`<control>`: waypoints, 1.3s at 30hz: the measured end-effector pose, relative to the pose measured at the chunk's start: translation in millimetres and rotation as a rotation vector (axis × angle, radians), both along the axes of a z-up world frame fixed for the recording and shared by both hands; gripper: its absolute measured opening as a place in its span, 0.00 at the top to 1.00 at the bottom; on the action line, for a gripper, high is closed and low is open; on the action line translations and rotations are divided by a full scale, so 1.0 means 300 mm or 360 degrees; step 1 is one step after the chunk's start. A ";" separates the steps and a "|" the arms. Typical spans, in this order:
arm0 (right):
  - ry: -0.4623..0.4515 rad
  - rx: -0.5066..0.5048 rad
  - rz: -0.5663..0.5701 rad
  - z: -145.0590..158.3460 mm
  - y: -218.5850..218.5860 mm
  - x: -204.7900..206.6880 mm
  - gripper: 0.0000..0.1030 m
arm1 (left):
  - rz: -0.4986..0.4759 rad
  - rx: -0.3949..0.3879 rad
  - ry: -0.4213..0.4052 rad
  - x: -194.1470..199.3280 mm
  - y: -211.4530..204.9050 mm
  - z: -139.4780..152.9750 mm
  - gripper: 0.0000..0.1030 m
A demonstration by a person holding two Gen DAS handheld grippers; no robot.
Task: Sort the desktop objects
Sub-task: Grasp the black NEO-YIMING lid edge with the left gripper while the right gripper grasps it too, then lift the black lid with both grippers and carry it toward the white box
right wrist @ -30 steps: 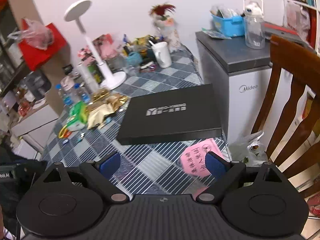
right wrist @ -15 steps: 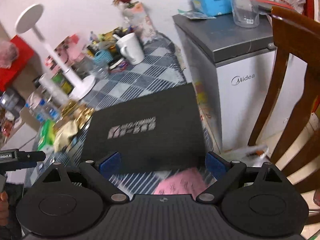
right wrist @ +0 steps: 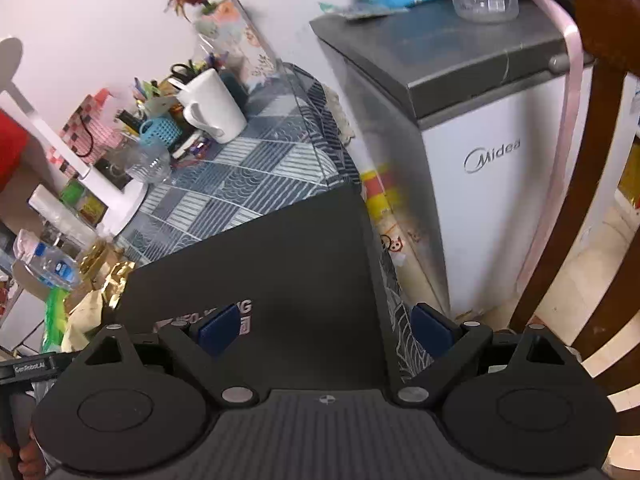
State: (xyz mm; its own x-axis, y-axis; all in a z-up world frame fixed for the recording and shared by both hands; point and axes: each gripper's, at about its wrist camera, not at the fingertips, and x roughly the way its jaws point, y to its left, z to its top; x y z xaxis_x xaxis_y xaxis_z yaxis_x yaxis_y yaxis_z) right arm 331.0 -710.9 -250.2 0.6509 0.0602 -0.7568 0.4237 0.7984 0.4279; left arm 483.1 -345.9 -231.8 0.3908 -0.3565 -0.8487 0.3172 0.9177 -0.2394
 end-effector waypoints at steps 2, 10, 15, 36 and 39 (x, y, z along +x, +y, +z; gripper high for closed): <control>0.0007 0.0042 0.0002 -0.034 -0.007 0.019 0.10 | -0.0001 -0.0037 0.0010 0.018 0.000 -0.022 0.00; -0.0025 0.0058 0.0057 -0.092 0.014 0.063 0.00 | -0.0071 -0.0159 0.0043 0.064 -0.021 -0.071 0.00; -0.0023 0.0042 0.0068 -0.108 0.025 0.083 0.00 | -0.0116 -0.0225 0.0082 0.082 -0.039 -0.113 0.00; 0.0047 -0.0099 0.0129 -0.077 0.149 0.071 0.00 | -0.0067 -0.0127 -0.0012 0.051 -0.049 -0.053 0.00; 0.0036 -0.0090 0.0123 -0.052 0.158 0.051 0.00 | -0.0083 -0.0114 -0.0020 0.028 -0.040 -0.018 0.00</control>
